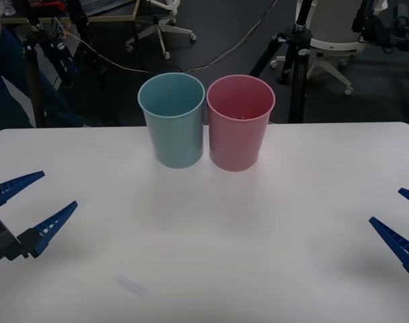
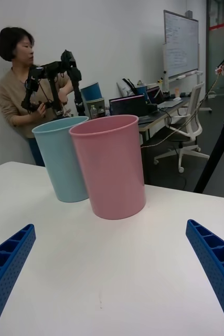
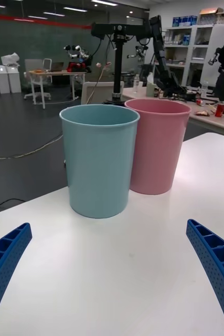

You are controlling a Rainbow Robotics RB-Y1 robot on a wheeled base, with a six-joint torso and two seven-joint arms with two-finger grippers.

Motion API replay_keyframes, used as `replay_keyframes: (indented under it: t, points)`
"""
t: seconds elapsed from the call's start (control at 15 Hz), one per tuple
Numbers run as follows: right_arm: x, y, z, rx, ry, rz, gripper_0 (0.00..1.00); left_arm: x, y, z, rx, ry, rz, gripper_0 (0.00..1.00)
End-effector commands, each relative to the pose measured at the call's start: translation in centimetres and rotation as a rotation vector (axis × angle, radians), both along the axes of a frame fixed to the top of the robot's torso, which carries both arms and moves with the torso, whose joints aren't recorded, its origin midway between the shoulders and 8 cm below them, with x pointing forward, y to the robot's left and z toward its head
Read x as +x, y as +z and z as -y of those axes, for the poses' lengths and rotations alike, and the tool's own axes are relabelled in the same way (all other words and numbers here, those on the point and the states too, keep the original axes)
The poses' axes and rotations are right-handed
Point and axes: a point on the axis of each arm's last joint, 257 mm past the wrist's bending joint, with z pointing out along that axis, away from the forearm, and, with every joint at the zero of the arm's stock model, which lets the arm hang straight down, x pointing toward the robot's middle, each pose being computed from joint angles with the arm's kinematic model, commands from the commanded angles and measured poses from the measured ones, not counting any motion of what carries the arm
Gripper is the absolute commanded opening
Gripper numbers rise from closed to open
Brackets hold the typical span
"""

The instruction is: Grasp the object on the table and drop it into the matching bin: aluminum can to the light blue bin, PET bottle to the pink bin.

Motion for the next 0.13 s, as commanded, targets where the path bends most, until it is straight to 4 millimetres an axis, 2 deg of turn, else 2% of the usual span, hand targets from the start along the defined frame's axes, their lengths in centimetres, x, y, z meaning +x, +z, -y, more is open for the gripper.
replay_keyframes:
  t: [0.07,0.13]
  points:
    - [0.0,0.0,0.0,0.0,0.0,0.0,1.0,-0.08,0.02,-0.01,-0.005,0.001,0.0,1.0]
    - [0.0,0.0,0.0,0.0,0.0,0.0,1.0,-0.08,0.02,-0.01,-0.005,0.001,0.0,1.0]
